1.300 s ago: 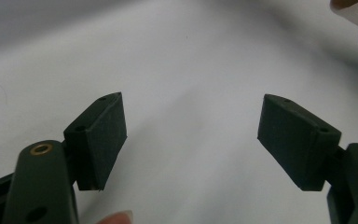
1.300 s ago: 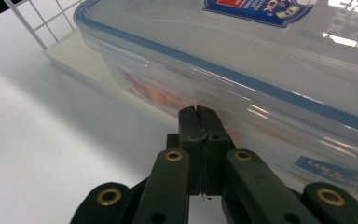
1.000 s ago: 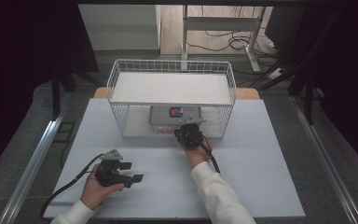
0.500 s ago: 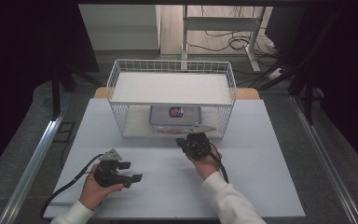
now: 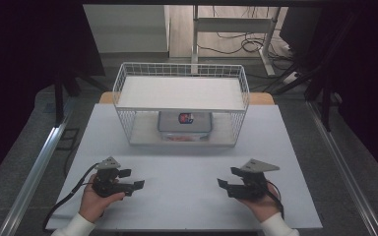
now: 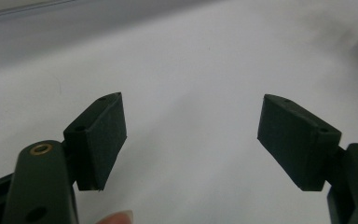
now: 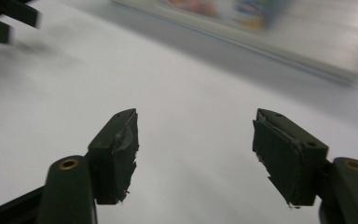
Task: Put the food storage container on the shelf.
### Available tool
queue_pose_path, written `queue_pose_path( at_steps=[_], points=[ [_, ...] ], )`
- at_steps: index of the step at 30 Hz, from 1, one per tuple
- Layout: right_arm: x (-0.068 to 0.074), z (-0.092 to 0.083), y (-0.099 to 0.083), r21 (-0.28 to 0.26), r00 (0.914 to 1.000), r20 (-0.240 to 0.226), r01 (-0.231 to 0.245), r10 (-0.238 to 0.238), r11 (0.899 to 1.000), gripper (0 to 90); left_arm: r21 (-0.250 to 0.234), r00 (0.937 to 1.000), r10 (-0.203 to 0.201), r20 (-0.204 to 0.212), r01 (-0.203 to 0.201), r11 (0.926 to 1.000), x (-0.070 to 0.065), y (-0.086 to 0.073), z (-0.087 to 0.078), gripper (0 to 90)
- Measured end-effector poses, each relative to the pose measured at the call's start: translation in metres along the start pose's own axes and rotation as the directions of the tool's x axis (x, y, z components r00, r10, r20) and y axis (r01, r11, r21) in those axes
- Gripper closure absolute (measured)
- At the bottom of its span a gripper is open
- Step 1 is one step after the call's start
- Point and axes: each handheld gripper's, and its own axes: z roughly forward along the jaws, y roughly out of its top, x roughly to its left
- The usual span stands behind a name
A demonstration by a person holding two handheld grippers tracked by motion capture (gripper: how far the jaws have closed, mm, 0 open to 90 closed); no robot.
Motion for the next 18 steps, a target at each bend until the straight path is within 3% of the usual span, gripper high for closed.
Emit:
queue_pose_path(
  at_steps=[4,9,12,18],
  points=[
    [-0.018,-0.015,-0.021,0.014,0.9973,0.051,-0.053,0.053,0.998,28.4,0.009,1.0,0.001,0.001,-0.001,1.0,0.0,0.0,0.003,23.1],
    [-0.028,-0.018,-0.027,0.012,0.9929,0.095,-0.073,0.072,0.997,27.8,0.004,0.9999,0.009,-0.011,-0.009,0.9999,0.001,0.0,0.001,23.1],
    [-0.025,-0.014,-0.025,0.01,0.9918,0.126,-0.022,0.02,1.0,27.6,0.006,0.9998,0.015,-0.012,-0.015,0.9999,0.001,0.0,0.001,23.2],
    [-0.021,-0.012,-0.025,0.014,0.9903,0.139,0.007,-0.009,1.0,27.4,0.015,0.9996,0.022,-0.019,-0.022,0.9996,0.001,-0.001,0.003,23.1]
  ],
)
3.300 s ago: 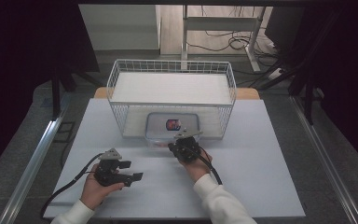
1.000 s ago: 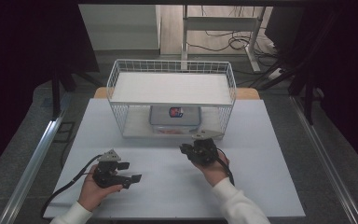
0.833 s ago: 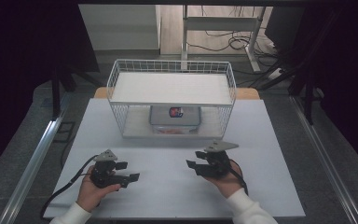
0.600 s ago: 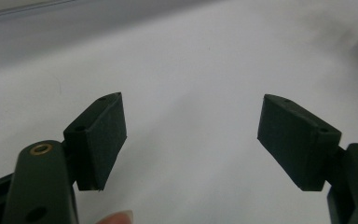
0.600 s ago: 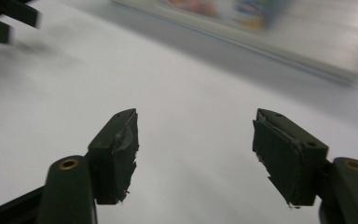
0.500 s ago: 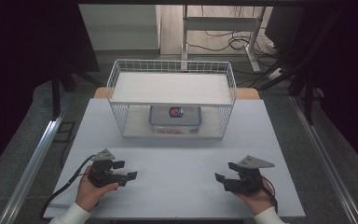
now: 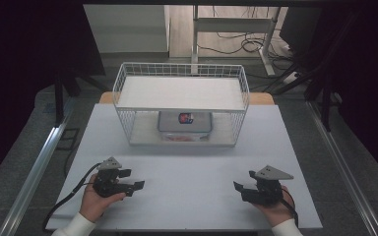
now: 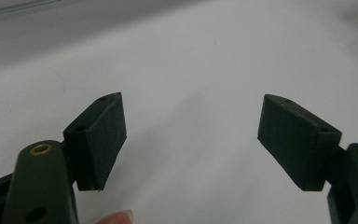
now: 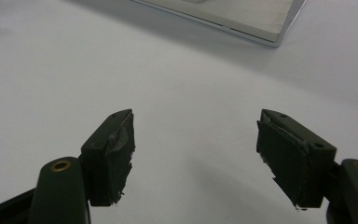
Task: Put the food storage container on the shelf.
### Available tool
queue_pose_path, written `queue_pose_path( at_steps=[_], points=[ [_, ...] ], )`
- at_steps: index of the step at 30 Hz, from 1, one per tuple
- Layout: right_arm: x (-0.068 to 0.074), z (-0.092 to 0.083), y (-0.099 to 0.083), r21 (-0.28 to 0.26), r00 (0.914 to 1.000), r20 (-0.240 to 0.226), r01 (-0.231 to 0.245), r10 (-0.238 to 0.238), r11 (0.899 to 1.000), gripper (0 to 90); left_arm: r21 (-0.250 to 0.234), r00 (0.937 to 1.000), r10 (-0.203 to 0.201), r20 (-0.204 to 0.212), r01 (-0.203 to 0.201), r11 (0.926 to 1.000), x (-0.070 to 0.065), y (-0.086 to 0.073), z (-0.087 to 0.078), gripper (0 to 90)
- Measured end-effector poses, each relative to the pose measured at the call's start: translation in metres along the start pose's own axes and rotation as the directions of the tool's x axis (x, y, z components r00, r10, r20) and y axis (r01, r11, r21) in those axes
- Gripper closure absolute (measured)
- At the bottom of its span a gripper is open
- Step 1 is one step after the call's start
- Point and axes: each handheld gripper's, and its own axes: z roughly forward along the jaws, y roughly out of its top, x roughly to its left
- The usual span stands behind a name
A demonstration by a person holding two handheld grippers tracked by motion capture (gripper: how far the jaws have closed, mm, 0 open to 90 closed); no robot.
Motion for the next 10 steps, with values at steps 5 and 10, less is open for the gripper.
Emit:
queue_pose_path(
  at_steps=[5,10],
  points=[
    [-0.0052,-0.0004,-0.0014,-0.01,0.9995,0.02,-0.023,0.024,1.0,25.9,-0.002,1.0,0.001,0.0,-0.001,1.0,0.0003,0.0003,0.0,23.1],
    [-0.0075,-0.0013,-0.0045,-0.014,0.998,0.058,-0.024,0.025,1.0,22.4,-0.015,0.9999,-0.013,0.009,0.013,0.9998,0.0025,0.0027,0.0024,23.1]
  ],
)
